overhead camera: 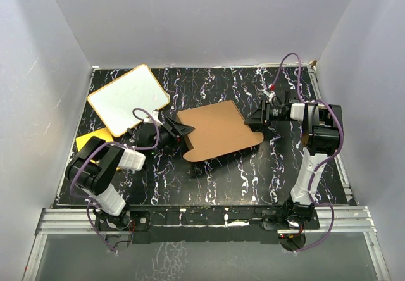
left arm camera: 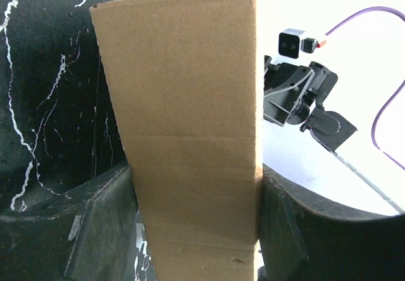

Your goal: Fold the paper box

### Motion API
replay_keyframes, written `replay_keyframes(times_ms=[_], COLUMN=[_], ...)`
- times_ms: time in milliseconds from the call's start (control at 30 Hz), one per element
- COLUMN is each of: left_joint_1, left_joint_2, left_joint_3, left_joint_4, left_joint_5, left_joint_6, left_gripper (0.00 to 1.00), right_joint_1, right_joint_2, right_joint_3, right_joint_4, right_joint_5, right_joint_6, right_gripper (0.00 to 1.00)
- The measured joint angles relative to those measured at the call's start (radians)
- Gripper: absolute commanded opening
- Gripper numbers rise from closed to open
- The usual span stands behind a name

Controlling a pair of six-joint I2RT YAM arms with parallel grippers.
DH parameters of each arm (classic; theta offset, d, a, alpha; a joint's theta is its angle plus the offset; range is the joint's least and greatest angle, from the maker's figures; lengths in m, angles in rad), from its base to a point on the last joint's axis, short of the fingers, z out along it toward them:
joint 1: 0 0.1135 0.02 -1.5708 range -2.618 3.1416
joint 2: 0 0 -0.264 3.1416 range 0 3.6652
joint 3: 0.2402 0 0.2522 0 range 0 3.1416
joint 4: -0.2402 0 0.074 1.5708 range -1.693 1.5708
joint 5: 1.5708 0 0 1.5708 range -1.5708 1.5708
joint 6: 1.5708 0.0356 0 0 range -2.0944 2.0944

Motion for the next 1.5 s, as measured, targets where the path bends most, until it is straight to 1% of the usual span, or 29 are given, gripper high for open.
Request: replay_keyframes(times_ms=[167, 233, 267, 300, 367, 467, 533, 600, 667, 733, 800, 900, 967, 1033, 1200, 1500], left_joint_1=[-0.002, -0.002, -0.002, -0.001, 0.002, 0.010, 0.017, 0.028, 0.041, 0.055, 0.067, 0.080, 0.088, 0.093, 0.099, 0.104], left_joint_2=[-0.057, -0.096, -0.118, -0.140, -0.174, -0.195, -0.195, -0.194, -0.189, -0.180, -0.168, -0.146, -0.134, -0.127, -0.118, -0.116], left_joint_3=[0.002, 0.014, 0.028, 0.046, 0.096, 0.200, 0.264, 0.320, 0.361, 0.393, 0.419, 0.460, 0.480, 0.491, 0.507, 0.509], left_joint_4=[-0.082, -0.154, -0.200, -0.251, -0.364, -0.543, -0.639, -0.726, -0.792, -0.835, -0.866, -0.904, -0.923, -0.934, -0.956, -0.965], left_joint_5=[-0.026, -0.039, -0.050, -0.060, -0.085, -0.116, -0.126, -0.125, -0.114, -0.095, -0.074, -0.049, -0.034, -0.021, 0.001, 0.026], left_joint_6=[-0.021, -0.028, -0.031, -0.033, -0.041, -0.056, -0.069, -0.089, -0.108, -0.129, -0.146, -0.164, -0.174, -0.183, -0.196, -0.229], left_gripper=[0.47, 0.47, 0.47, 0.47, 0.46, 0.45, 0.45, 0.45, 0.45, 0.45, 0.45, 0.45, 0.45, 0.45, 0.45, 0.45], right_joint_1=[-0.007, -0.021, -0.031, -0.041, -0.055, -0.058, -0.042, -0.021, 0.013, 0.073, 0.140, 0.253, 0.339, 0.411, 0.488, 0.593], right_joint_2=[-0.028, -0.068, -0.099, -0.135, -0.218, -0.342, -0.426, -0.488, -0.512, -0.512, -0.511, -0.557, -0.602, -0.615, -0.615, -0.610], right_joint_3=[0.077, 0.103, 0.116, 0.127, 0.143, 0.143, 0.121, 0.090, 0.079, 0.079, 0.073, -0.003, -0.063, -0.085, -0.113, -0.220], right_joint_4=[-0.157, -0.215, -0.244, -0.270, -0.310, -0.355, -0.392, -0.465, -0.560, -0.645, -0.673, -0.554, -0.471, -0.369, -0.162, 0.041], right_joint_5=[0.074, 0.102, 0.116, 0.126, 0.131, 0.096, 0.021, -0.051, -0.077, -0.062, -0.030, 0.071, 0.170, 0.255, 0.435, 0.618], right_joint_6=[-0.151, -0.216, -0.254, -0.296, -0.381, -0.557, -0.734, -0.932, -1.125, -1.304, -1.398, -1.405, -1.380, -1.336, -1.253, -1.214], right_gripper=[0.66, 0.73, 0.77, 0.83, 0.98, 0.99, 0.99, 0.99, 0.99, 0.99, 1.00, 0.99, 0.99, 0.99, 0.98, 0.97])
